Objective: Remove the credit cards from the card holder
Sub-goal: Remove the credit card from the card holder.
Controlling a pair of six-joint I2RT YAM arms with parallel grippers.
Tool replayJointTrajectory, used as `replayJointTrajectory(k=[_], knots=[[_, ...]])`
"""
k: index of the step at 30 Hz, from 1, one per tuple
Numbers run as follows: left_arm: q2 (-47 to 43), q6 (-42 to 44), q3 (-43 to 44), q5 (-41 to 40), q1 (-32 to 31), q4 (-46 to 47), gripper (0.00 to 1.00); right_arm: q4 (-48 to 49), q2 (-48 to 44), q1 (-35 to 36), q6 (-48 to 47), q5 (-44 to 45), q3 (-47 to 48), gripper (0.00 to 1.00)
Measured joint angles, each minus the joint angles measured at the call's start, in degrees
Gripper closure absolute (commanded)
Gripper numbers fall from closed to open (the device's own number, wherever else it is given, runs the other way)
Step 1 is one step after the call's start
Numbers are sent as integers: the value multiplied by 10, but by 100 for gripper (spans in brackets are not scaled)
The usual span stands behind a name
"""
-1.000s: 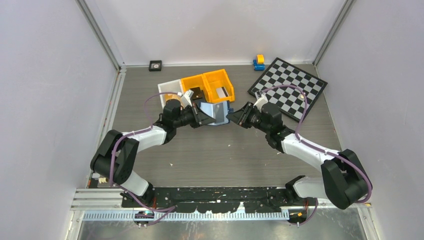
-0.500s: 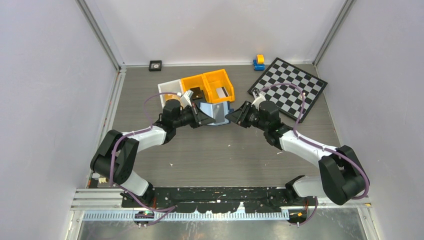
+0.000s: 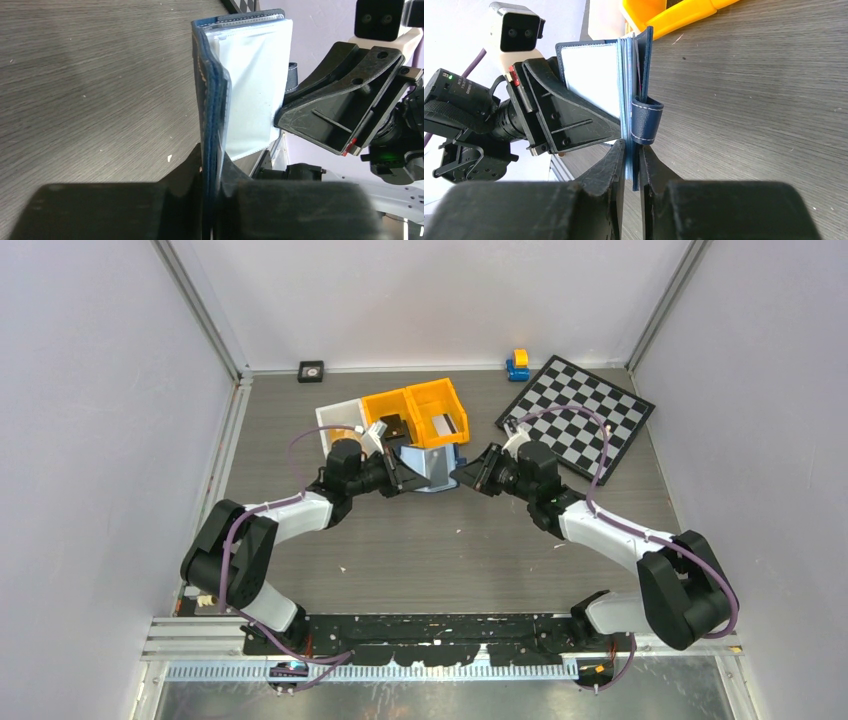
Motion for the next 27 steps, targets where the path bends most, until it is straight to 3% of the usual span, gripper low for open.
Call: replayJointTrajectory(k=[3,6,16,22,27], knots=[[0,5,2,-1,0,-13,61,-9,0,2,-9,1,1,99],[0,12,7,-12,0,-36,58,-57,0,13,-31,28,16,99],[-15,46,17,-52,0,-106,97,-206,0,81,-113,166,90,99],[12,60,43,-57,-18,-123,100,-284,16,170,-169,307,152,100],[38,63,53,-57,-29,-129,100,-347,81,282,-233,481,217,99]])
